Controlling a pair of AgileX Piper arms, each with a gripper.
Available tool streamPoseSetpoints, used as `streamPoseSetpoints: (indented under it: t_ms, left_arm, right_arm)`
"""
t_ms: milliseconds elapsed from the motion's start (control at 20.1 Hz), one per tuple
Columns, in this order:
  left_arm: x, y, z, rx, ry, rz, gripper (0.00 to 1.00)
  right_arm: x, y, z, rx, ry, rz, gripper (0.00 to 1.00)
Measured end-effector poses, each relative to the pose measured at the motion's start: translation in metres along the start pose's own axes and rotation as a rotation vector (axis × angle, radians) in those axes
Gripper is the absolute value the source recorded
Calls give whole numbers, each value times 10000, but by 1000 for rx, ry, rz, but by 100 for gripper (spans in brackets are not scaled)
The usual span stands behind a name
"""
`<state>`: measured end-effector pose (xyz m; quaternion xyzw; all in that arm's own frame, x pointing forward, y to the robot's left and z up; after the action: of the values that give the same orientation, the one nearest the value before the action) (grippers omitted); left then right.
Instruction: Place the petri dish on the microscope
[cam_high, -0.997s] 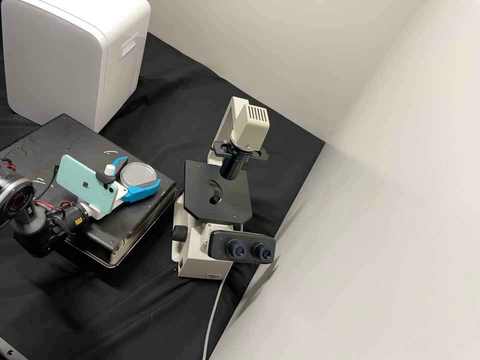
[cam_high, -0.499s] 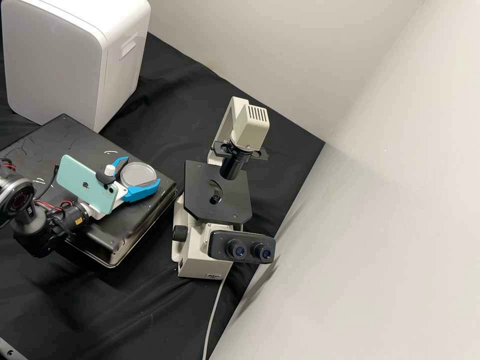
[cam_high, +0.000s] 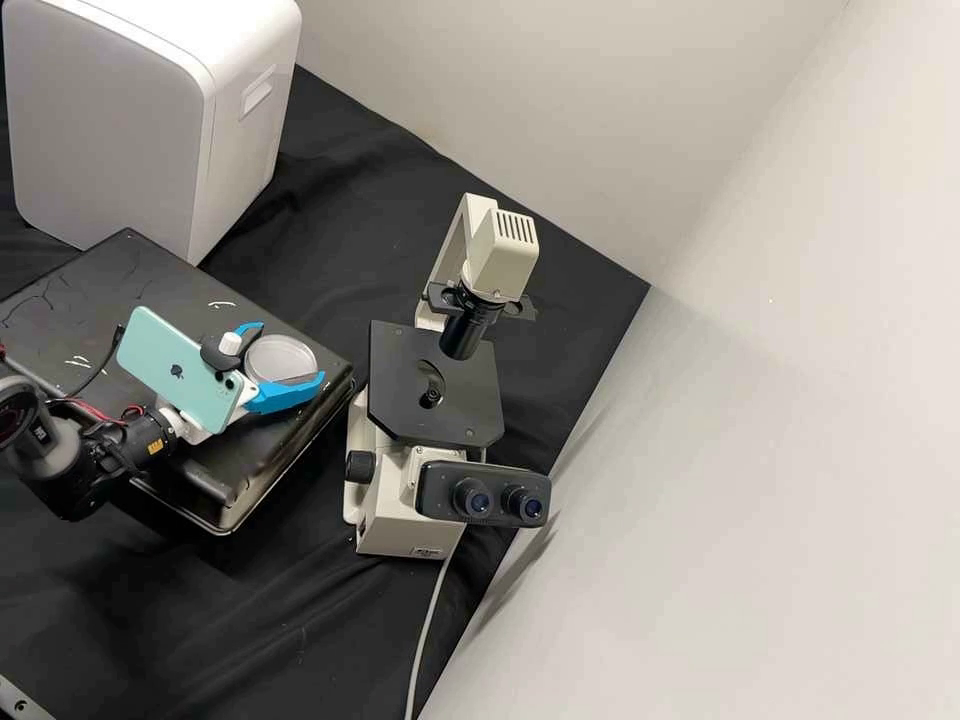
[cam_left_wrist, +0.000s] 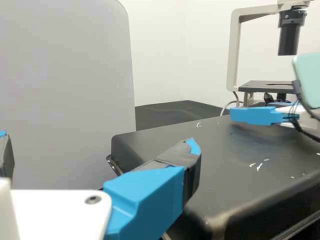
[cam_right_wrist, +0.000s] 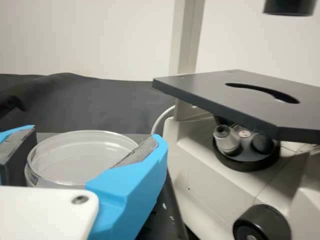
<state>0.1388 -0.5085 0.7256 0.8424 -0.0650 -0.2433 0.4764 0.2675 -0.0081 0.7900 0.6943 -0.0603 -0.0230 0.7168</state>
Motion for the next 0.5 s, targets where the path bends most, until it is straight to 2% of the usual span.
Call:
streamPoseSetpoints:
  t_ms: [349,499]
  left_arm:
    - [0,0,0,0,0,0,100]
    - [0,0,0,0,0,0,100]
  right_arm:
    - [-101,184,-50,9,19,53,0]
    - [-138,223,-48,7,23,60,0]
